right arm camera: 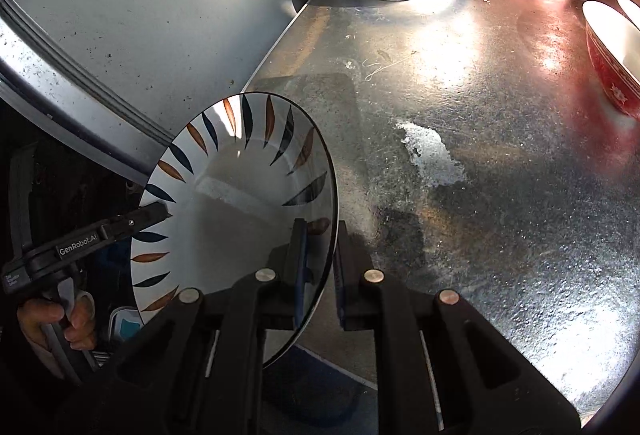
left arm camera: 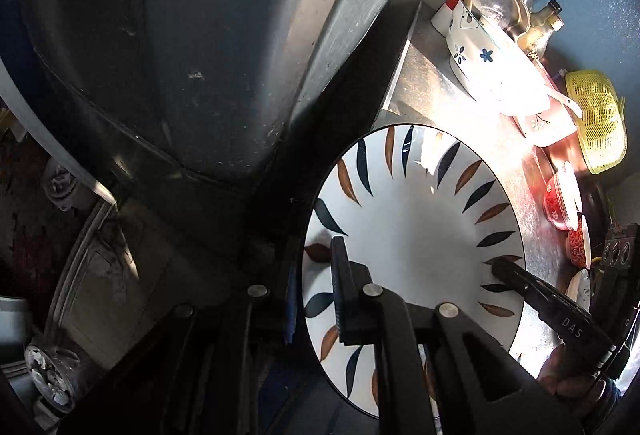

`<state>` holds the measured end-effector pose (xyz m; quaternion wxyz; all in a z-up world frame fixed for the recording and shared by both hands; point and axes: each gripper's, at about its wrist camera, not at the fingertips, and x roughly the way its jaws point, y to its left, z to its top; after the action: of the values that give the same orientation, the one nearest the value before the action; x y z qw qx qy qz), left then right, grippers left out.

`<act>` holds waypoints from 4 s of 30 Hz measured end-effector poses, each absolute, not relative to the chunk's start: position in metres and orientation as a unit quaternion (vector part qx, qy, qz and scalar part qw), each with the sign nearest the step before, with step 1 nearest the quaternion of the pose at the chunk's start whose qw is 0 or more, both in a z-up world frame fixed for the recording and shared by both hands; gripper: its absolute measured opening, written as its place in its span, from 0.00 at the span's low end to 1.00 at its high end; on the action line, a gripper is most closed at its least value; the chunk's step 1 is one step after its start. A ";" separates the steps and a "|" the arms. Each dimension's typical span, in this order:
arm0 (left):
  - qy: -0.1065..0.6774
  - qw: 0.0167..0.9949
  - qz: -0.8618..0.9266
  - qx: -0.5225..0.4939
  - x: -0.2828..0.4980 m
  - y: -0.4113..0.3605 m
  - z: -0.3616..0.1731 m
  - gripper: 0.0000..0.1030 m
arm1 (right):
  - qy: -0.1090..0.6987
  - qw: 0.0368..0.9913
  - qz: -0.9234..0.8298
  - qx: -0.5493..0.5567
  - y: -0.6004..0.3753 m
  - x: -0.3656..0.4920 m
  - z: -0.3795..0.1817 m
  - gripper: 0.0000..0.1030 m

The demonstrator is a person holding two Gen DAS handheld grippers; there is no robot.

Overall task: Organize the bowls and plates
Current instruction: 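Lift the leaf-pattern plate with both grippers and carry it onto the metal table, then lower the leaf-pattern plate beside the fridge and open both grippers, then move both grippers to the rim of the bear 'lovable' plate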

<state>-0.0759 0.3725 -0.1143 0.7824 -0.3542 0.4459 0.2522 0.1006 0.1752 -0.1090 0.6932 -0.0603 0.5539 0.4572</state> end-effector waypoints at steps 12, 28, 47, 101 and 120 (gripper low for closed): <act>0.439 0.784 0.260 -0.352 -0.069 0.374 -0.116 0.13 | 0.548 0.699 0.455 -0.064 0.193 0.116 -0.114 0.15; 0.420 0.800 0.309 -0.297 -0.084 0.345 -0.076 0.99 | 0.513 0.728 0.450 -0.072 0.164 0.094 -0.078 0.97; 0.415 0.835 0.258 -0.252 -0.080 0.253 -0.034 0.99 | 0.494 0.763 0.414 -0.042 0.063 0.063 -0.035 1.00; 0.465 0.880 0.012 -0.093 0.039 0.018 -0.010 1.00 | 0.452 0.864 0.175 0.133 -0.219 0.065 -0.015 1.00; 0.480 0.872 -0.046 -0.083 0.062 -0.030 -0.011 1.00 | 0.445 0.875 0.106 0.159 -0.285 0.051 -0.015 1.00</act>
<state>0.0620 -0.0302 -0.0107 0.8721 -0.0827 0.4801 -0.0462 0.0514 -0.2854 -0.0153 0.8751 0.1586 0.4447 0.1065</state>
